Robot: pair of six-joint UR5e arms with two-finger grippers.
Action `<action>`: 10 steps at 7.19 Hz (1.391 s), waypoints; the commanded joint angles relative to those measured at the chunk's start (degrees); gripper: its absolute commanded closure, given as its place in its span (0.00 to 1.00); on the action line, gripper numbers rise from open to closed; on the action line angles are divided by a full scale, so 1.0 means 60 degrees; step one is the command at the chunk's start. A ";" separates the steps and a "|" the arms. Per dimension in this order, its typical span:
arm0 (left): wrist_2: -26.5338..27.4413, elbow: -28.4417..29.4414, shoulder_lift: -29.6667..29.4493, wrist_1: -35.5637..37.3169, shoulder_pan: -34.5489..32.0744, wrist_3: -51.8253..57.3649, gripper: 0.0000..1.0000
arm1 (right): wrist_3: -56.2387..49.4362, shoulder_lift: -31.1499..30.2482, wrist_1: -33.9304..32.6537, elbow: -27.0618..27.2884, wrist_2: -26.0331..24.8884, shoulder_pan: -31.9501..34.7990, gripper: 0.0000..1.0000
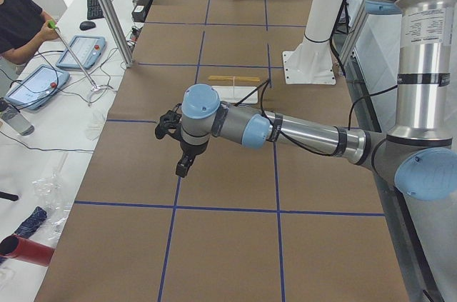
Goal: Hang towel on rack
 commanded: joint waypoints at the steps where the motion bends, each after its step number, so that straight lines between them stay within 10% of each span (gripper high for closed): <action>1: -0.0030 -0.0057 -0.0161 -0.0374 0.0043 -0.1540 0.00 | 0.3227 0.0682 -0.0941 0.1857 0.0955 -0.0043 1.00; 5: -0.1712 -0.0116 -0.0790 -0.1646 0.0687 -0.5774 0.00 | 1.1063 0.4880 -0.0943 0.2461 0.1814 -0.1897 1.00; 10: -0.1715 -0.0744 -0.3909 -0.2015 0.3071 -1.3819 0.00 | 1.5035 0.7673 -0.0943 0.2461 -0.0848 -0.5281 1.00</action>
